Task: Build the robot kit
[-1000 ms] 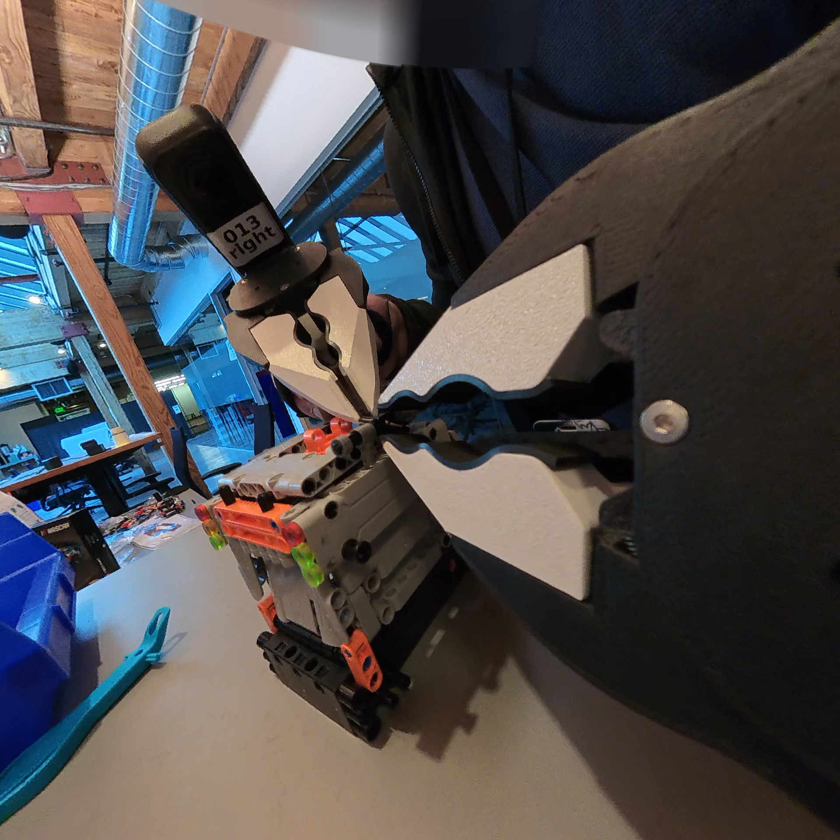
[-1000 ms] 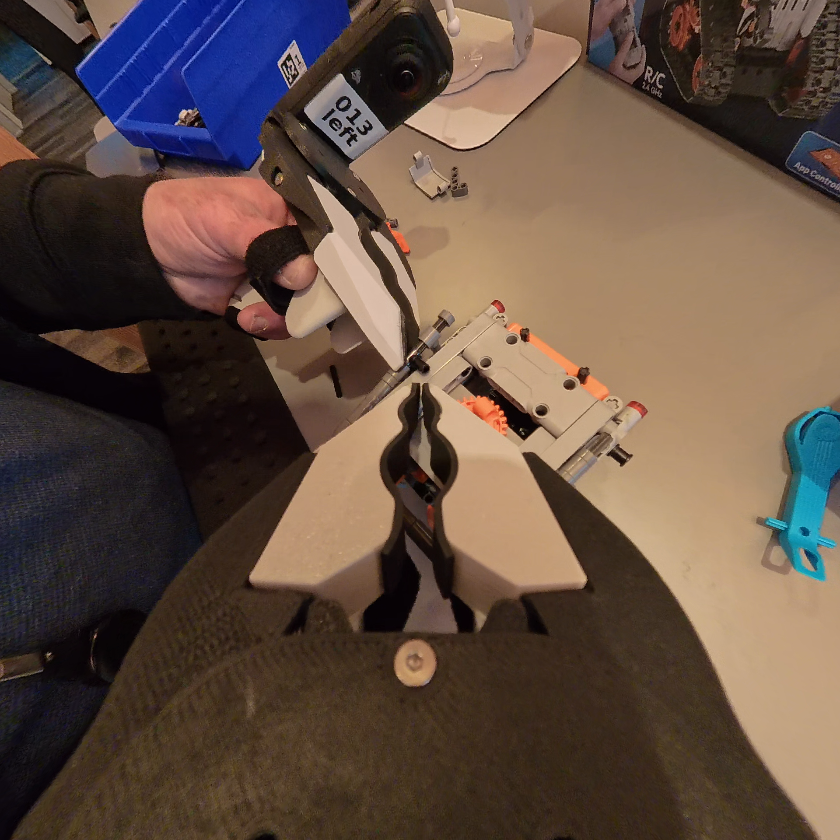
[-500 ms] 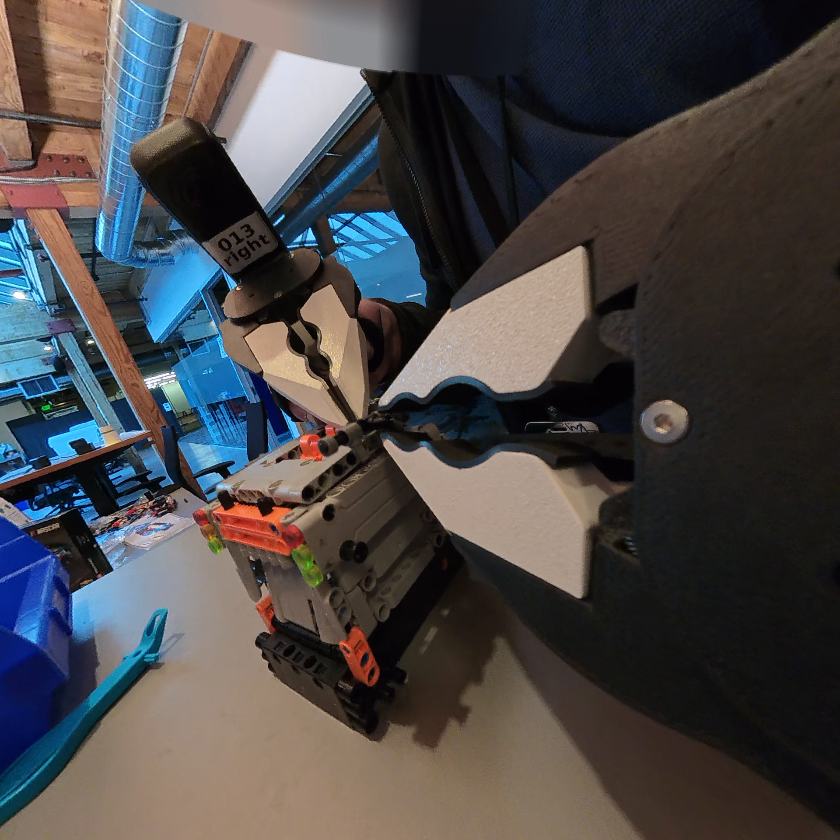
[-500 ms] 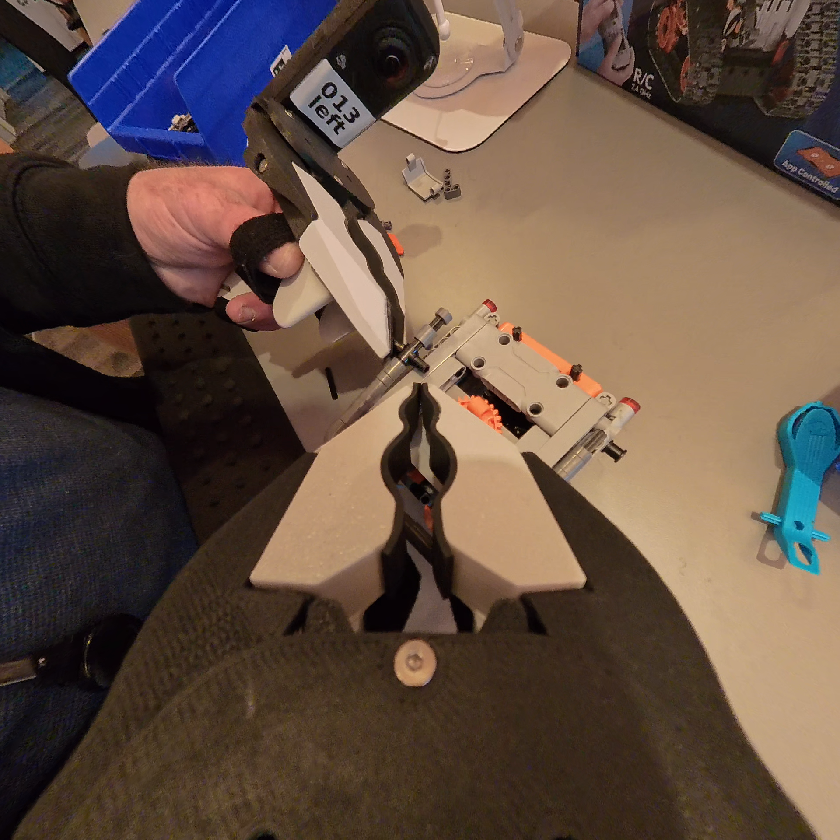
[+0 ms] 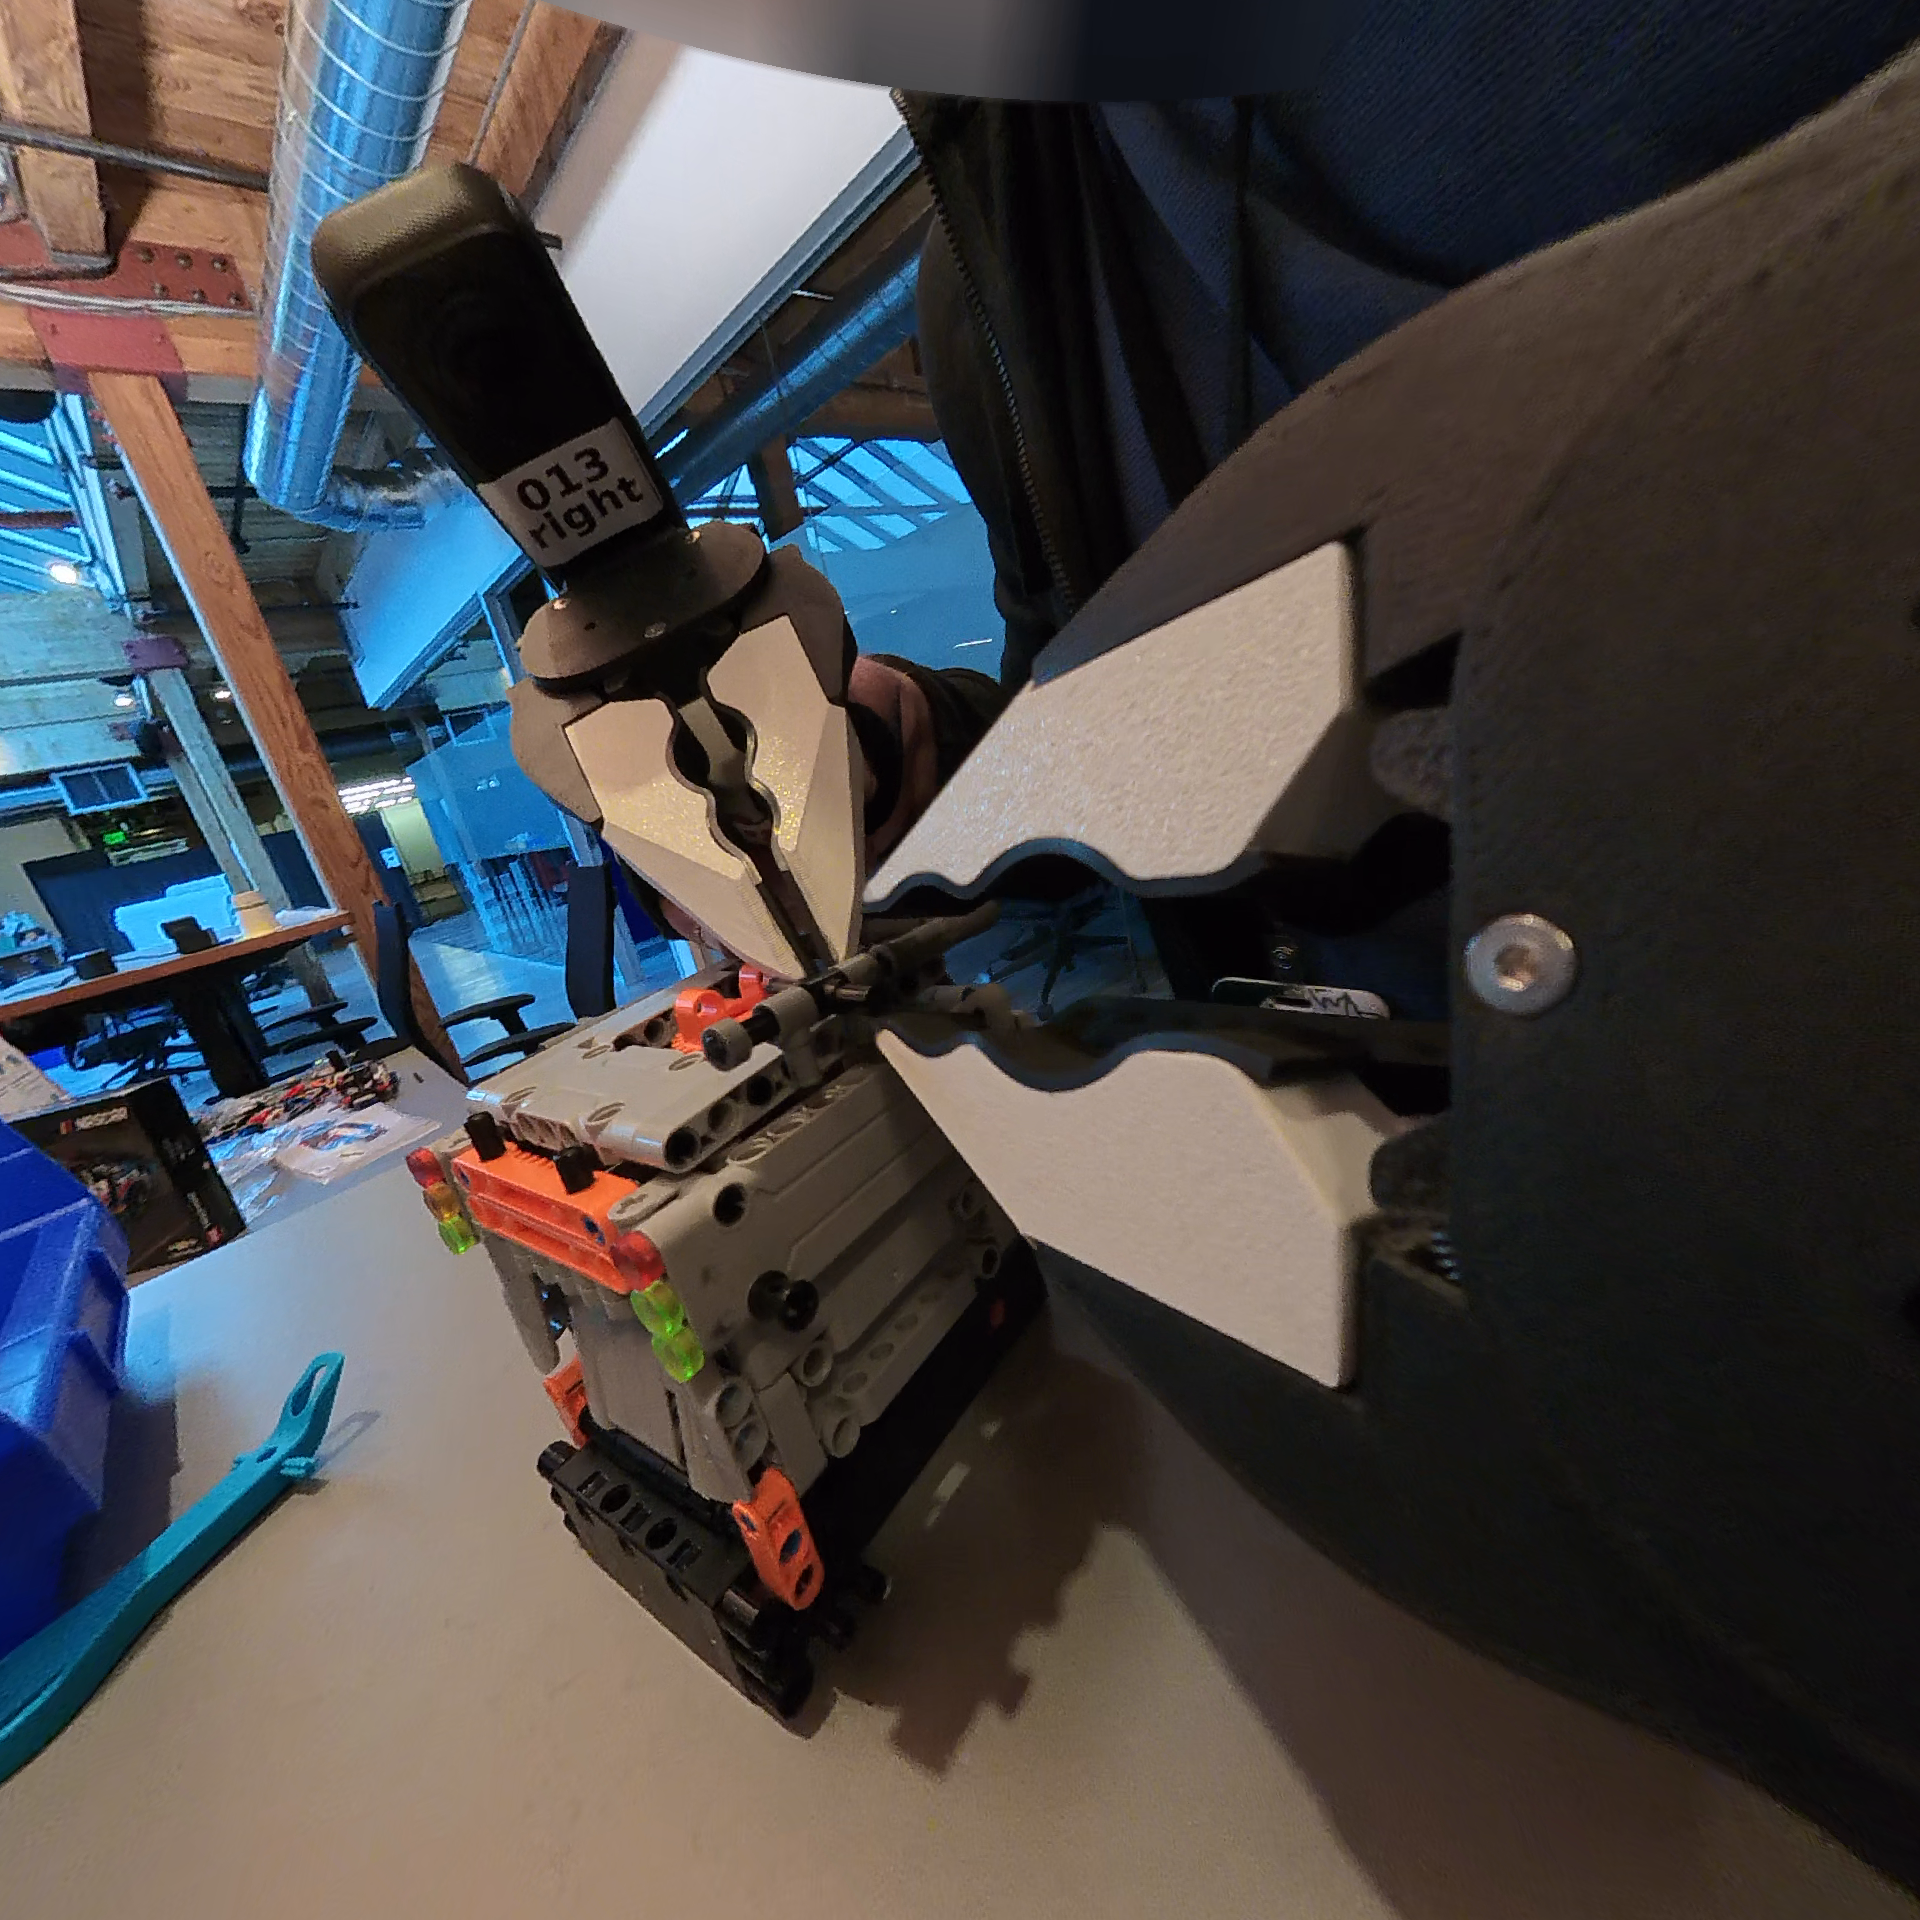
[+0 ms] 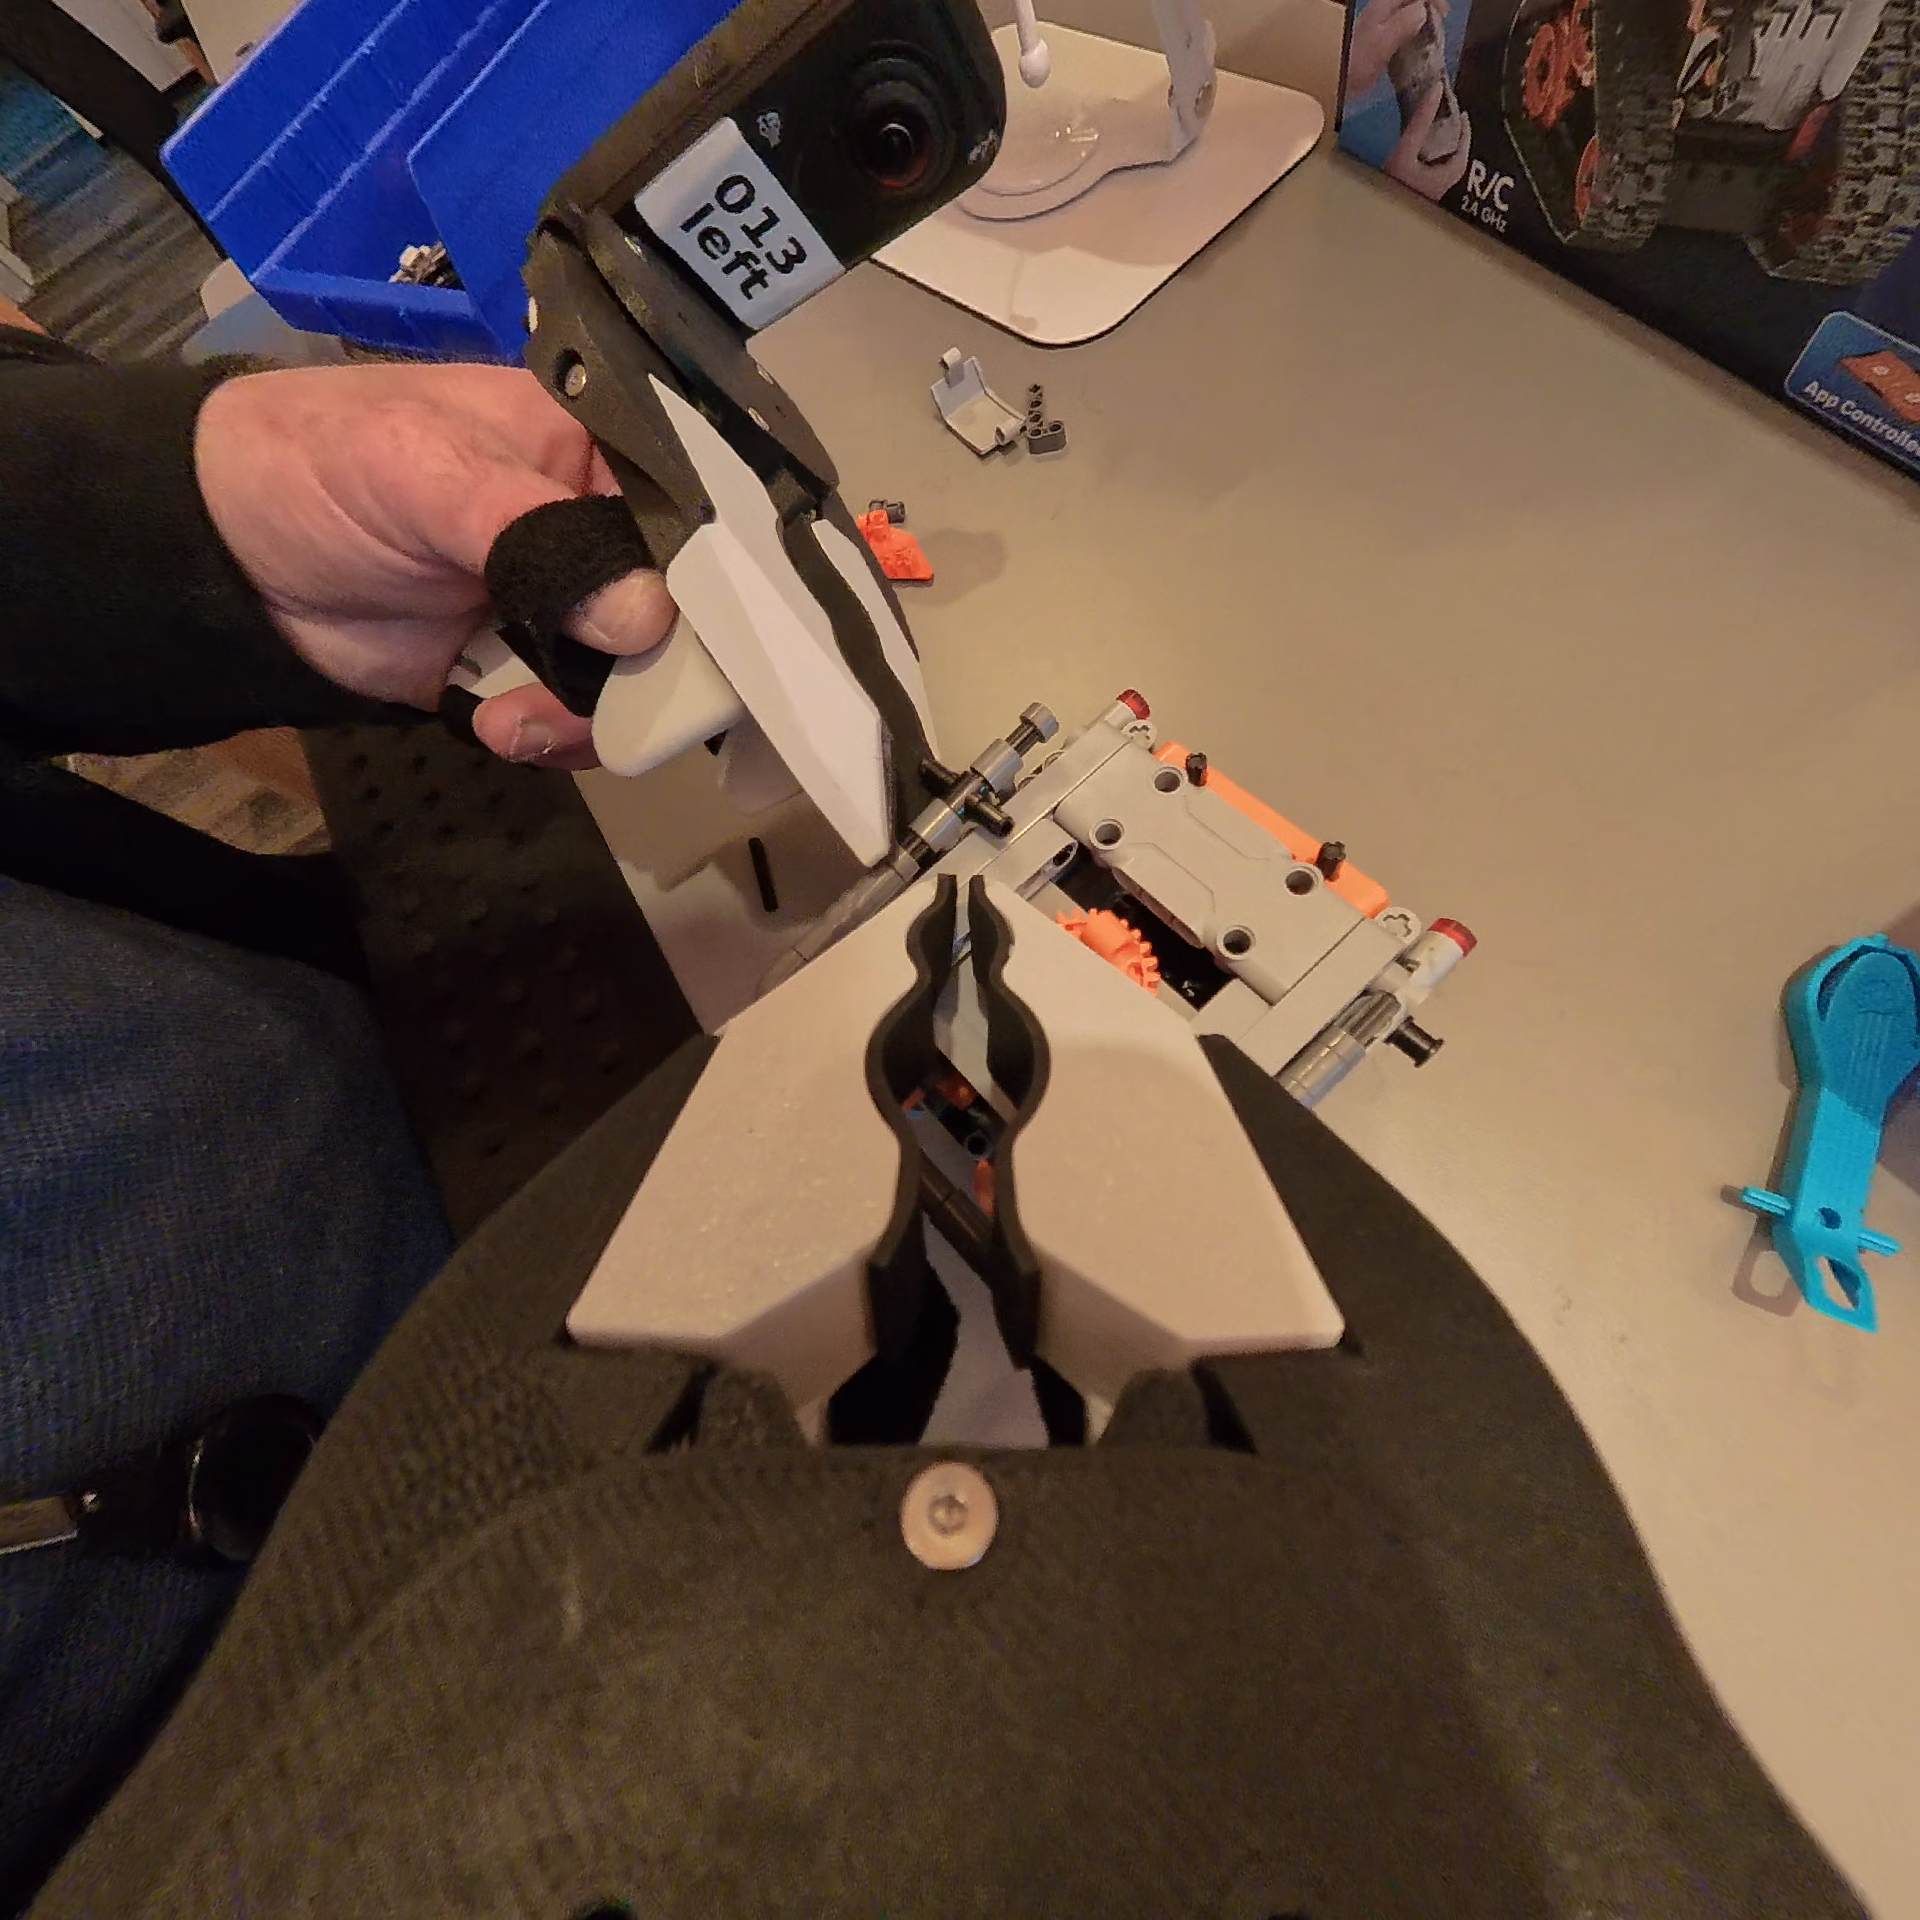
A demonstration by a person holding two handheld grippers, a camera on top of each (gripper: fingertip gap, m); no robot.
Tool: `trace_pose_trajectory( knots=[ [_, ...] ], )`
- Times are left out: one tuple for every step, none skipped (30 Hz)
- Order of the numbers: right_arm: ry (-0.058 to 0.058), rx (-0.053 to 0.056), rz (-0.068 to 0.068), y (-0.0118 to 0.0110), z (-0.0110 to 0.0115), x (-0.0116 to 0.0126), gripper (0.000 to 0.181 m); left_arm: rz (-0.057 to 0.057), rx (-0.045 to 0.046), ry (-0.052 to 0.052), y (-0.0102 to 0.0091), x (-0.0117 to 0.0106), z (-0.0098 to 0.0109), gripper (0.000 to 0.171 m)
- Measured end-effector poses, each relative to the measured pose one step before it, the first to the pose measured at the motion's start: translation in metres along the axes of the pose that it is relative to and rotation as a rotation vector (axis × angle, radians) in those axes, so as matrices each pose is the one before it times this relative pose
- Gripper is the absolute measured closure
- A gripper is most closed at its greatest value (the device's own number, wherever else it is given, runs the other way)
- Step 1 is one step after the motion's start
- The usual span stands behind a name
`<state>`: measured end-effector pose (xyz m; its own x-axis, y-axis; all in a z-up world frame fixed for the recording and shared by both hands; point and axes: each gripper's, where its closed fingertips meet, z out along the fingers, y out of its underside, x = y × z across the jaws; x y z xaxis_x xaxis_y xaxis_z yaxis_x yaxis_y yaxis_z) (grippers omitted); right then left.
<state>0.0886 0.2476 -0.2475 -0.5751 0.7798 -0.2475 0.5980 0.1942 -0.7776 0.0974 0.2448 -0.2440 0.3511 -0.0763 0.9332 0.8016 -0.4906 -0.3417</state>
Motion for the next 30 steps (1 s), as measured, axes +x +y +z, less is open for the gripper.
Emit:
trace_pose_trajectory(
  knots=[
    [0.0009,0.0008,0.0008,-0.00001,-0.00012,0.00017,0.181,0.0038,0.0027,-0.0072,-0.00023,0.00021,0.00051,0.157],
    [-0.0004,0.0006,0.0011,0.00005,0.00005,-0.00016,0.181,0.0035,0.00363,-0.0076,-0.00054,0.00006,0.00011,0.156],
    [0.0003,-0.0004,-0.0009,0.00005,0.0001,-0.00018,0.181,-0.0026,0.00694,-0.0077,-0.00093,-0.00009,-0.00001,0.155],
    [0.0016,-0.0004,-0.0027,-0.00001,0.00016,-0.0002,0.181,-0.0005,0.00627,-0.0075,-0.0006,0.00016,0.00032,0.155],
    [-0.0012,0.0009,-0.0008,0.00001,0.00019,-0.00044,0.181,0.0018,0.0044,-0.0042,-0.00088,0.00064,-0.0001,0.153],
    [-0.0029,0.0007,0.0003,-0.00021,0.00028,-0.00061,0.181,0.0022,0.01626,-0.0043,-0.003,0.00043,-0.00078,0.152],
    [-0.0002,-0.0001,-0.0006,0.00002,0.00011,-0.00027,0.181,0.0017,0.00844,-0.0093,-0.00196,-0.00092,-0.00069,0.152],
    [0.0012,0.0005,-0.0004,-0.00001,0.00015,0.00014,0.181,0.0006,0.00086,-0.001,-0.00046,-0.00043,-0.00001,0.152],
    [-0.001,0.0012,0.0003,0.0,0.00002,-0.00012,0.181,-0.006,-0.00062,0.0025,0.00016,-0.00053,0.0005,0.153],
    [-0.0016,0.0007,0.0009,-0.00006,-0.00007,-0.00013,0.181,-0.0044,0.00965,-0.0037,-0.00075,-0.00096,-0.00007,0.155],
    [-0.0005,0.0,0.0004,0.00004,-0.00012,0.00006,0.181,0.0004,0.0063,-0.0051,-0.00033,-0.00073,-0.00018,0.155],
    [-0.0006,0.0001,0.0003,0.0,-0.00005,-0.00003,0.181,-0.0051,-0.00275,0.0014,0.00083,-0.00011,0.0,0.155],
    [-0.0005,0.0,-0.0007,0.00012,-0.00011,-0.00014,0.181,-0.0096,0.00227,0.0063,0.00022,0.00026,-0.00051,0.155],
    [-0.001,-0.0002,-0.0002,0.00013,-0.00002,-0.00002,0.181,-0.0026,0.00225,-0.0022,-0.00022,-0.00039,-0.00125,0.155],
    [-0.0014,0.0,0.0002,-0.00004,-0.00001,-0.00007,0.181,0.0064,-0.00144,-0.0096,0.00026,-0.00077,-0.00138,0.155],
    [-0.0006,0.0006,-0.0008,-0.00008,0.00004,-0.00003,0.181,0.0016,-0.00194,-0.0057,0.0003,-0.00018,-0.00111,0.154],
    [-0.0003,0.0007,-0.0008,-0.00004,-0.00001,-0.00005,0.181,0.0004,0.0025,-0.0066,-0.00026,-0.00013,-0.00099,0.154],
    [-0.0003,0.0008,-0.0001,-0.00003,-0.00006,-0.00002,0.181,0.0029,-0.0024,-0.0102,0.00041,-0.00059,-0.00057,0.154],
    [-0.0006,0.0016,0.0005,-0.00002,-0.00007,0.00008,0.181,-0.0005,-0.00005,-0.005,-0.00028,-0.00015,-0.00014,0.152],
    [-0.0006,0.0016,0.0002,0.00003,-0.00012,0.00004,0.181,-0.0007,0.00809,-0.0042,-0.00203,0.00003,0.00013,0.152],
    [-0.0004,0.0009,-0.0003,-0.00003,-0.00011,0.00005,0.181,0.0024,0.00283,-0.0031,-0.00159,0.00014,0.00073,0.151],
    [-0.0003,0.0005,-0.0006,-0.00001,-0.00002,-0.00005,0.181,0.0005,-0.00405,-0.0023,-0.00037,0.00012,0.00126,0.151],
    [-0.0009,0.0012,0.0002,0.00006,-0.00009,-0.00007,0.181,-0.001,0.00375,-0.0027,-0.00077,-0.00003,0.00103,0.152],
    [-0.0016,0.0023,0.0016,-0.00003,-0.0002,-0.00004,0.181,0.0009,0.00692,-0.0075,-0.00091,-0.00076,0.0005,0.154],
    [-0.0011,0.0026,0.0019,-0.00003,-0.0003,0.00016,0.181,0.0002,-0.00177,-0.0012,0.0,-0.00004,0.00053,0.154],
    [-0.0008,0.0022,0.0012,0.00006,-0.00032,0.00012,0.181,0.0011,-0.00351,-0.0001,0.00009,0.0002,0.00033,0.154],
    [-0.0004,0.0017,-0.0001,0.00005,-0.00012,-0.00005,0.181,0.0024,-0.00101,-0.0046,-0.00014,-0.00048,0.00045,0.155],
    [-0.0006,0.0006,-0.0005,0.00011,-0.00019,-0.00016,0.181,0.0015,-0.00134,-0.0061,-0.00017,-0.00053,0.0005,0.157],
    [-0.0004,0.0002,-0.0004,0.00009,-0.0001,-0.00014,0.181,0.0021,-0.002,-0.0063,-0.00002,-0.00033,0.00058,0.157],
    [0.0001,0.0012,0.0004,-0.00002,-0.00015,0.00002,0.181,0.0014,0.00088,-0.0054,-0.00054,-0.00007,0.00039,0.157]
  ],
)
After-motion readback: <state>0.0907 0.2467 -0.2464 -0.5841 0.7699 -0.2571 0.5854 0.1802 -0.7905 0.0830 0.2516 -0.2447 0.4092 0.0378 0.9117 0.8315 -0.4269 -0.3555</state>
